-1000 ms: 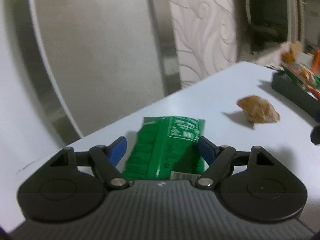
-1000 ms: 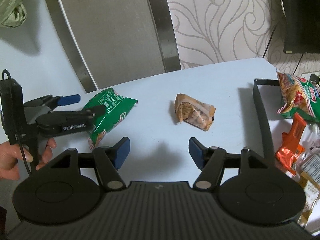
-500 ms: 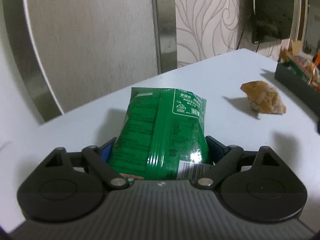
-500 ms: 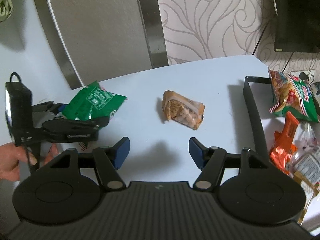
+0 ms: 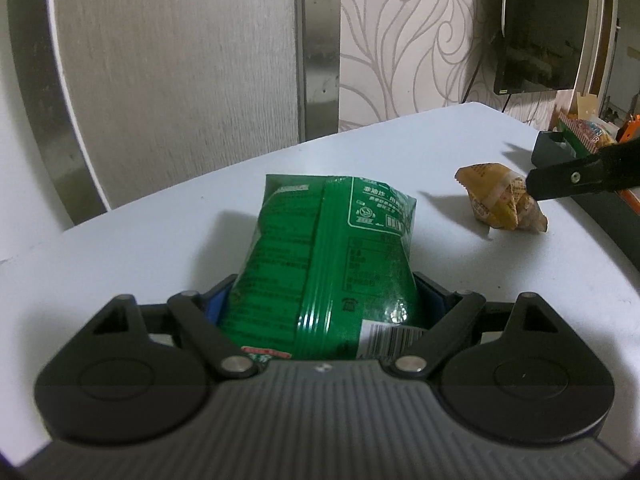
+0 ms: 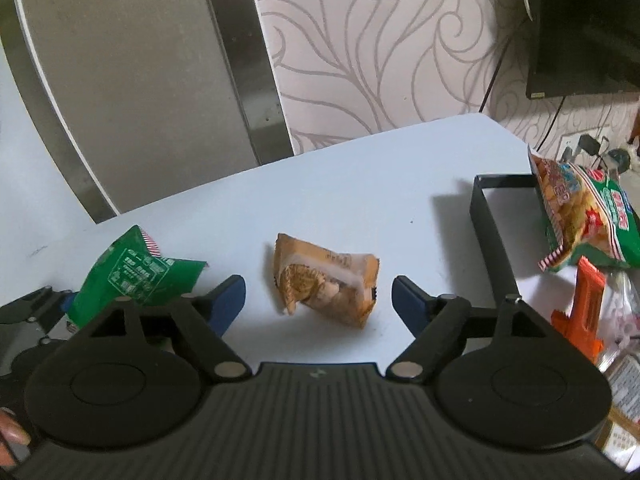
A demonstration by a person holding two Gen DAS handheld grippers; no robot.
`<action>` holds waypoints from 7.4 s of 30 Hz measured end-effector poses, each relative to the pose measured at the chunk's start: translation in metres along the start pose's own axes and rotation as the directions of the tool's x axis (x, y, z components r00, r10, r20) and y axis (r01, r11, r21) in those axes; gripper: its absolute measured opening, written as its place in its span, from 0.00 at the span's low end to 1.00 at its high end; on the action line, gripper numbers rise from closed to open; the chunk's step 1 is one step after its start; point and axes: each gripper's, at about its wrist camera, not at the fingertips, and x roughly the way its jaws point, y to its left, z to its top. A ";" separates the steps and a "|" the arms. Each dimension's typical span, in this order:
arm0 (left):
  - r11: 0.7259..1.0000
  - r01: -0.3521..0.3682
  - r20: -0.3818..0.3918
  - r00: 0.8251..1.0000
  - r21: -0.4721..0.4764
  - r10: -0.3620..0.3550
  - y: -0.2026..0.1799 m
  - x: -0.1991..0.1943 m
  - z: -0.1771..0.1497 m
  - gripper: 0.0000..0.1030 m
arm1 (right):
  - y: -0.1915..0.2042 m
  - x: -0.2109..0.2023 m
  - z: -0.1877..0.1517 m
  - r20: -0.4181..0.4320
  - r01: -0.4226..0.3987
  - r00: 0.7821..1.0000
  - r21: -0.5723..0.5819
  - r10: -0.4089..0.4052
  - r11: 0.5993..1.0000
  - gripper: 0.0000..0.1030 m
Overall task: Organize snacks
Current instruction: 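Grasp the green packet with the left tool while the right tool grasps the brown pastry, then carry the green packet and brown pastry with both tools over the black box, then lower both tools into the box and open them to drop the packet and pastry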
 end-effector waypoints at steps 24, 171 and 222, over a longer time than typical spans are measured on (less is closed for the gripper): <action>1.000 0.001 -0.007 1.000 -0.008 -0.001 0.001 0.000 0.000 0.88 | 0.007 0.070 0.010 -0.090 -0.011 0.996 -0.170 -0.005 0.985 0.71; 0.913 0.301 0.068 0.941 0.276 -0.331 -0.283 0.023 0.054 0.84 | -0.155 -0.118 -0.052 -0.008 0.132 0.991 -0.146 -0.135 0.980 0.79; 0.951 0.186 0.097 0.972 0.249 -0.215 -0.290 -0.014 0.074 0.84 | -0.153 -0.156 -0.057 0.060 0.103 0.993 -0.086 -0.098 0.991 0.86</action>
